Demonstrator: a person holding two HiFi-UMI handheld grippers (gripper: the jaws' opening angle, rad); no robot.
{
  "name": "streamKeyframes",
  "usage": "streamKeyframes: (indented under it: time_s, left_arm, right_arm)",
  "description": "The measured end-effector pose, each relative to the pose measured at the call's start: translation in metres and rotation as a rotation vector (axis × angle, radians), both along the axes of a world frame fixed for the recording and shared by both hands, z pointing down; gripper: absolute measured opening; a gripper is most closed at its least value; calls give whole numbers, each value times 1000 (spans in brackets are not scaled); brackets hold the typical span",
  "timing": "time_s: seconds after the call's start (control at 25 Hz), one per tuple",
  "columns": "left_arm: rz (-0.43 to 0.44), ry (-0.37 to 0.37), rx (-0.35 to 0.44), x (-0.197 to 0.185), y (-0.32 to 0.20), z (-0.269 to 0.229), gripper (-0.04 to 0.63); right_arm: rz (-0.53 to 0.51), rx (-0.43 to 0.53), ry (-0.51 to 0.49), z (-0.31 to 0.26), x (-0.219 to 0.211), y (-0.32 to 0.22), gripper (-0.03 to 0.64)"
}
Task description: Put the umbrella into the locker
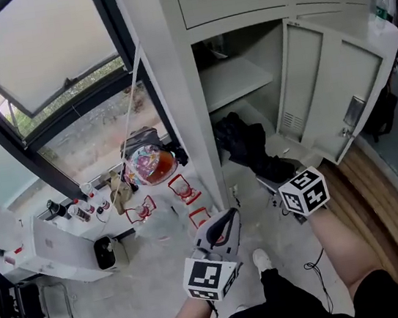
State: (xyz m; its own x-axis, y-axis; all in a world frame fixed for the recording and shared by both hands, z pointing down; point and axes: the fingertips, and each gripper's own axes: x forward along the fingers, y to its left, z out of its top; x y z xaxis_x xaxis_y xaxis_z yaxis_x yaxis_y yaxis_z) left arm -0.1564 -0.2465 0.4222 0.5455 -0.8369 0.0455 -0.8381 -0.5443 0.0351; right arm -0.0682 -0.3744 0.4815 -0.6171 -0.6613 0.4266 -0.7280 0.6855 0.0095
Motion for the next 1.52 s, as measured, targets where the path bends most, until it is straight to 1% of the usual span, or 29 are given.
streamKeyframes:
  time_s: [0.24, 0.48, 0.96, 1.2, 1.4, 1.52]
  left_arm:
    - [2, 5, -8, 9, -26, 4, 18]
    - [13, -1, -3, 17, -48, 4, 18]
    - [46, -3, -42, 38, -87, 22, 18]
    - [66, -7, -58, 52, -101, 30, 18]
    - [69, -13, -48, 55, -113, 27, 18]
    - [65, -12, -42, 54, -118, 25, 17]
  right_arm:
    - [-24, -10, 35, 4, -6, -36, 281]
    - [-49, 4, 95, 10, -11, -69, 281]
    - [-62, -9, 155, 29, -16, -120, 281]
    - [-87, 18, 230, 34, -22, -147, 281]
    - [-118, 43, 297, 35, -33, -168, 281]
    - [-135, 55, 320, 35, -42, -179, 281]
